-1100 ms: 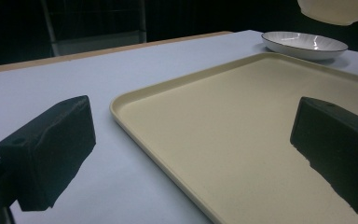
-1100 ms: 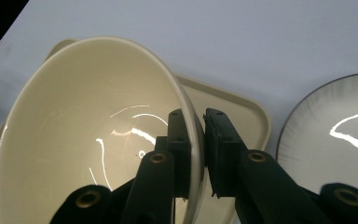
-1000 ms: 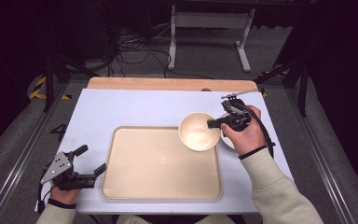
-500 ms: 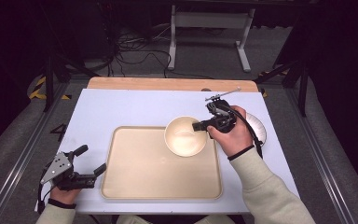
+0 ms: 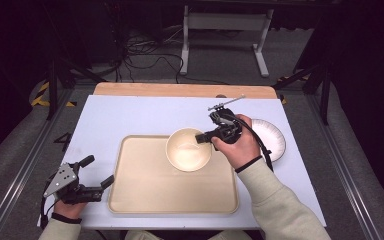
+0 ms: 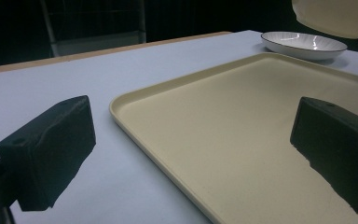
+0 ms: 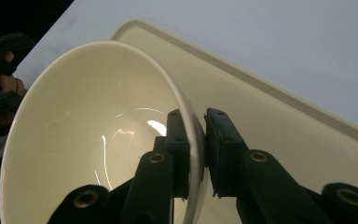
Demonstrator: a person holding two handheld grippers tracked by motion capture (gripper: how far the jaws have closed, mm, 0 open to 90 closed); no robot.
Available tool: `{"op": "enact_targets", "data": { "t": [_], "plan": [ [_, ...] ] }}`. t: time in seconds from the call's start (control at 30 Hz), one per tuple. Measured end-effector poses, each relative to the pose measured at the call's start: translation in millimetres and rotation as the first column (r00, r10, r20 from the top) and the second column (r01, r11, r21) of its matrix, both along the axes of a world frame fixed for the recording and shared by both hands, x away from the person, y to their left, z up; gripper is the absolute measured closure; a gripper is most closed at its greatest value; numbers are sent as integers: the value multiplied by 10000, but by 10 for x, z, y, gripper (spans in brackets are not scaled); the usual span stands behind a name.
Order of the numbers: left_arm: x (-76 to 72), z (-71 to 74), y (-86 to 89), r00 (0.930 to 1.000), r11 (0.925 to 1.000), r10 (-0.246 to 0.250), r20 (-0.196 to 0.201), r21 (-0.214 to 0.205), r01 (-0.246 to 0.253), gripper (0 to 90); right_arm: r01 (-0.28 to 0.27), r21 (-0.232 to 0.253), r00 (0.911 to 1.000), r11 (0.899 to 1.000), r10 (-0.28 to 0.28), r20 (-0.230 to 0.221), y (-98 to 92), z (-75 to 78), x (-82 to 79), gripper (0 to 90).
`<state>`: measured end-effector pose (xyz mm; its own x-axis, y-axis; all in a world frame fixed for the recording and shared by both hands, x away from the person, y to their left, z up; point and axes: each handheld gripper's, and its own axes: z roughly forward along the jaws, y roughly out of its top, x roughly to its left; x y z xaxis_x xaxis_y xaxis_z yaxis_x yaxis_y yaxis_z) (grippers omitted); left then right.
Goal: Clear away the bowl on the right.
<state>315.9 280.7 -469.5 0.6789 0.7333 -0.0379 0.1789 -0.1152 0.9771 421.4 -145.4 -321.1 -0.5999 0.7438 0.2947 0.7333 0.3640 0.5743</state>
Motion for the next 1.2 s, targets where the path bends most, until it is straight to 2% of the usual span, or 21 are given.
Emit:
{"op": "enact_targets", "data": {
  "t": [0.2,0.67,0.87,1.2],
  "plan": [
    [-2,0,-1,10000,10000,12,-6,-18,-12,6,-129,-106,9997,9999,126,-205,97,-99,28,801],
    [-3,0,-1,10000,10000,3,-4,-22,-3,6,-371,-312,9960,9988,344,-829,302,-444,93,802],
    [-4,0,-1,10000,10000,3,-2,-23,-3,6,-332,-344,9940,9989,294,-1057,338,-576,114,802],
    [-4,0,-4,10000,10000,16,15,-22,-16,6,-309,-448,9911,9985,248,-1306,374,-711,144,802]
  ]
}}
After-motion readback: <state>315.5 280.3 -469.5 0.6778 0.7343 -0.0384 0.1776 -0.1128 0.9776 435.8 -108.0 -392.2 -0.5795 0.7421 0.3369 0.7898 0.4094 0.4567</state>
